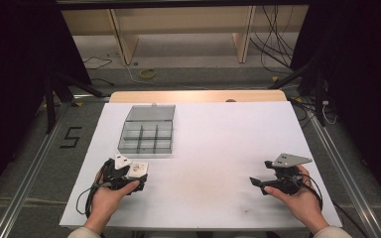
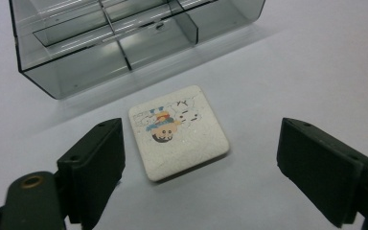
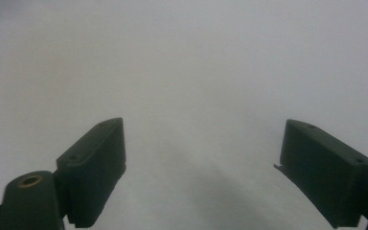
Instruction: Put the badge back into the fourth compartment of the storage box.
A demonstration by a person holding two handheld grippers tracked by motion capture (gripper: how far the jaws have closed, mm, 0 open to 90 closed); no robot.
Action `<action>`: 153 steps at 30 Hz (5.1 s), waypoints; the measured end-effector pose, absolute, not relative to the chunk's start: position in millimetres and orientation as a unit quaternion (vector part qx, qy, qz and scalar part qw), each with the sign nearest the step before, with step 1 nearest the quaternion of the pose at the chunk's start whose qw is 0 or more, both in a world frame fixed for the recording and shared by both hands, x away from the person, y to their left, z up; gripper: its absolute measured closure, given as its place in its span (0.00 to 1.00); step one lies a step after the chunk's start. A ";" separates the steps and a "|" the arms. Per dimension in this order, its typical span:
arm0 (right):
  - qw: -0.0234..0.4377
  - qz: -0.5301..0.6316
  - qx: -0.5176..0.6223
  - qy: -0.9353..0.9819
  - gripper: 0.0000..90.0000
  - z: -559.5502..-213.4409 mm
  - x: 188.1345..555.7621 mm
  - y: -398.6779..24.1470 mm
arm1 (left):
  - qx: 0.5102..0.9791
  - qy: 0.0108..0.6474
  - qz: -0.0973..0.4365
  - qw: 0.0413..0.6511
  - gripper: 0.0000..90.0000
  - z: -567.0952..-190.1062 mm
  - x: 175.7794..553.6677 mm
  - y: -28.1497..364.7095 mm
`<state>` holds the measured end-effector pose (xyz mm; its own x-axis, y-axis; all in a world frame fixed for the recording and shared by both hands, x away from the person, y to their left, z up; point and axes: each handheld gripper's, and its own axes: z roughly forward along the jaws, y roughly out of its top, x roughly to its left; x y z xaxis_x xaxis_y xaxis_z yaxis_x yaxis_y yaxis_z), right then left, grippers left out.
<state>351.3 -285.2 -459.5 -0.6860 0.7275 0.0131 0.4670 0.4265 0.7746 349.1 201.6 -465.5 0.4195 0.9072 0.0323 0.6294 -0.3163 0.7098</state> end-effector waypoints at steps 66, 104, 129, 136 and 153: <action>0.169 0.408 0.349 0.826 0.19 -456.9 348.9 -279.6 | 0.728 0.592 0.187 0.290 0.37 -483.7 384.5 201.5; 0.171 0.413 0.354 0.822 0.19 -456.4 348.8 -280.8 | 0.705 0.578 0.220 0.348 0.37 -439.7 380.5 210.0; 0.171 0.413 0.357 0.820 0.19 -457.4 350.0 -281.3 | 0.697 0.575 0.232 0.361 0.37 -425.1 397.3 204.2; 0.171 0.414 0.357 0.820 0.19 -457.6 350.2 -281.2 | 0.695 0.575 0.235 0.362 0.37 -422.3 403.2 205.1; 0.172 0.411 0.359 0.820 0.19 -457.7 350.3 -281.8 | 0.694 0.575 0.241 0.360 0.37 -420.8 419.7 209.5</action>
